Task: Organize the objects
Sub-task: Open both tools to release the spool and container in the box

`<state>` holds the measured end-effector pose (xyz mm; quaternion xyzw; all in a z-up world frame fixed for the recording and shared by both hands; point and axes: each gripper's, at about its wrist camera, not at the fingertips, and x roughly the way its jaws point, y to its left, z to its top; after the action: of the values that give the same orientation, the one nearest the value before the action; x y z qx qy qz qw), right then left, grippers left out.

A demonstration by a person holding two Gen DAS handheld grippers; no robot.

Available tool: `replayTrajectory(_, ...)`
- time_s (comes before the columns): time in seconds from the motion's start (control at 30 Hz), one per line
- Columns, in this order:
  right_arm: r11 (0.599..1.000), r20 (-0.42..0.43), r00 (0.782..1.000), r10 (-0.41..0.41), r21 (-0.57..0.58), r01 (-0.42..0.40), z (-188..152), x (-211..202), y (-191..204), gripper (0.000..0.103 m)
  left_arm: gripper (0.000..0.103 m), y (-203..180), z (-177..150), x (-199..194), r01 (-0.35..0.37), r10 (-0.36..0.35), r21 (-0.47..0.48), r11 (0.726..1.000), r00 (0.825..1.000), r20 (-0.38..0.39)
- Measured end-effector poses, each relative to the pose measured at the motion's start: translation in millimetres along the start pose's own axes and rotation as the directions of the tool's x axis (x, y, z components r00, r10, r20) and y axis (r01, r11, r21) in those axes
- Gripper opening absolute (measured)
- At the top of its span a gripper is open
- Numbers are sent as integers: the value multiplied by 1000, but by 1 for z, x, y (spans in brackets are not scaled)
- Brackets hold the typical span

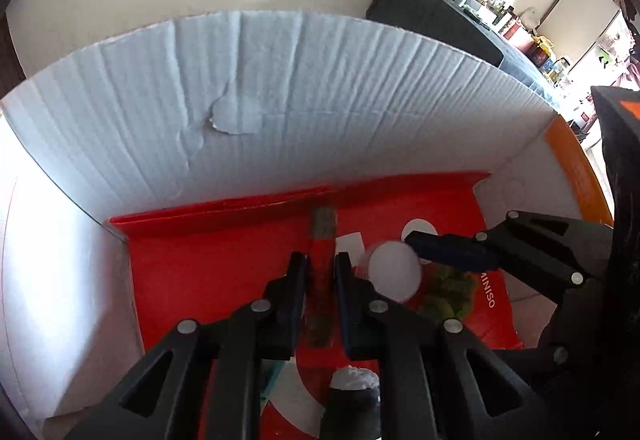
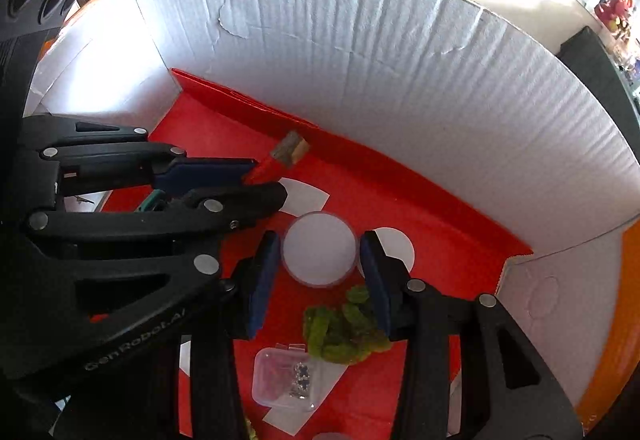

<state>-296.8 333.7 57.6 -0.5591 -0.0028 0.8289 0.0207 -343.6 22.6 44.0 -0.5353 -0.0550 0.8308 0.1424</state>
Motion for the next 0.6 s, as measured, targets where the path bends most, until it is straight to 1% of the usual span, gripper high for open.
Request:
replayTrajectory(0.1,1000,-1,1000,-7,-5,7,-4,-3,0,41,19,-1,0,-1,-2,2,0,1000,1000,4)
replayTrajectory(0.17,1000,-2,1000,-12,-9,12,-7,-4,10,41,21,0,0,-2,-4,4,-2,1000,1000,6)
replayTrajectory(0.2,1000,-1,1000,-13,-10,13,-9,-7,22,41,21,0,0,-3,-4,4,-2,1000,1000,7)
replayTrajectory(0.47,1000,18,1000,-26,-12,26,-20,-27,25,41,21,-1,-1,-15,12,-12,-8,1000,1000,23)
replayTrajectory(0.6,1000,32,999,-27,-2,27,-27,-40,26,41,21,1,-7,-25,16,-16,-7,1000,999,38)
